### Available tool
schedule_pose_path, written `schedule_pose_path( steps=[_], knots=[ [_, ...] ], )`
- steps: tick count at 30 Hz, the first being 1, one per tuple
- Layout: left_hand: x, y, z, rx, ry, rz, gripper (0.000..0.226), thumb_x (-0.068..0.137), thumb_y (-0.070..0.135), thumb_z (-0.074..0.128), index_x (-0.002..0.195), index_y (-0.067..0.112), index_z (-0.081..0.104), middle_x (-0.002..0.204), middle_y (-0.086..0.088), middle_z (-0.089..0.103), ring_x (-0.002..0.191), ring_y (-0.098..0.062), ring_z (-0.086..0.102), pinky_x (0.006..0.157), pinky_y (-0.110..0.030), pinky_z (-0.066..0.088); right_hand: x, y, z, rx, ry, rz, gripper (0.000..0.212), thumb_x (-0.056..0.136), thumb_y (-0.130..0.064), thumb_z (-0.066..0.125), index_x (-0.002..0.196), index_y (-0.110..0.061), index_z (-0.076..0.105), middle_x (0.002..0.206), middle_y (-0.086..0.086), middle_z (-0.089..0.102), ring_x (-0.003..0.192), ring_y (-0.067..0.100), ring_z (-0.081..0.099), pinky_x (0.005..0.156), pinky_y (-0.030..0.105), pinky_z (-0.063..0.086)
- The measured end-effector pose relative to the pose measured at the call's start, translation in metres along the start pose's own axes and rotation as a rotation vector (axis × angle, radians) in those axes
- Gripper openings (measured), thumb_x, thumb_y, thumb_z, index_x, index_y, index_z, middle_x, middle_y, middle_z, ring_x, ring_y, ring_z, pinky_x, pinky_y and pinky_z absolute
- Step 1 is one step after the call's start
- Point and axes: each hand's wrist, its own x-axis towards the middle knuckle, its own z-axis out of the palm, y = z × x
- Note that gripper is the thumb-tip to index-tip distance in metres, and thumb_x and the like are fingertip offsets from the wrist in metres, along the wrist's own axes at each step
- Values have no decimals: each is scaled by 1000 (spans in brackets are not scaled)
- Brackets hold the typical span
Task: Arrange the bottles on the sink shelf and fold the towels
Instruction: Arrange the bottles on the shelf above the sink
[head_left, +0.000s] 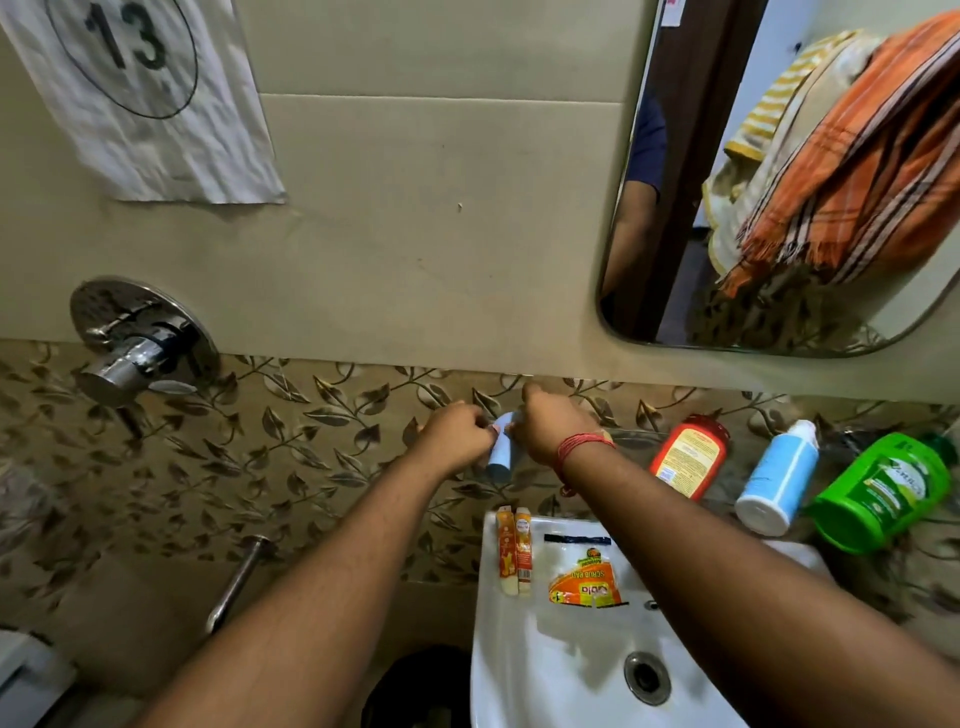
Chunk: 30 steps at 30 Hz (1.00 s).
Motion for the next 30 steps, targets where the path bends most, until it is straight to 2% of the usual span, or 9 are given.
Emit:
schedule_pose_path(
  steps=[2,5,7,10,13,19,23,27,30],
  knots=[
    [2,2,-1,-157,-26,-34,15,94,32,64,95,19,70,96,-2,70,77,-11,63,57,-26,44,3,0,-1,126,-19,51,42,91,-31,65,126,-13,50,114,13,66,102,30,64,89,46,55],
    [-1,5,-7,-417,47,-47,16,91,21,70,105,13,70,101,-4,71,94,-19,66,79,-34,53,6,1,-5,352,40,91,47,85,-25,73,123,-10,50,118,14,64,103,29,62,89,46,55],
    [-3,7,-10,-489,90,-8,20,91,15,71,111,12,68,100,-3,70,95,-18,65,86,-35,53,7,2,-8,464,85,98,45,83,-22,76,120,-9,53,115,13,65,102,29,63,88,46,56],
    [-5,9,-11,-514,126,68,16,93,13,69,107,19,65,94,9,66,86,-7,62,73,-25,52,7,2,-10,468,154,37,34,84,-18,75,114,-10,62,109,10,67,97,26,65,86,41,57],
    [-8,9,-10,-538,142,109,21,94,9,66,103,27,60,97,13,65,89,-1,61,68,-17,44,3,1,-10,413,239,-49,25,85,-13,73,107,-12,63,107,6,60,93,23,60,82,35,53],
    [-11,4,-8,-529,146,142,23,96,8,63,111,25,62,107,9,67,103,-6,61,80,-22,48,-3,5,-6,394,236,-164,27,87,-15,72,110,-18,61,103,-3,56,91,14,55,75,21,43],
    [-14,0,-6,-493,111,141,26,98,12,61,122,23,62,115,7,67,110,-9,60,93,-30,50,-5,7,-5,389,173,-172,28,89,-16,70,116,-17,61,110,1,61,99,16,57,80,23,43],
    [-16,0,-5,-470,107,151,28,98,14,61,125,21,62,119,5,66,112,-9,60,87,-24,48,-7,9,-8,410,114,-169,32,90,-14,69,120,-18,60,118,3,63,104,16,57,86,26,46],
    [-18,0,-5,-459,99,154,27,99,15,61,124,21,62,120,4,66,112,-9,60,88,-26,49,-8,10,-9,417,77,-173,36,90,-14,68,124,-18,58,122,4,64,110,19,58,89,27,46]
  ],
)
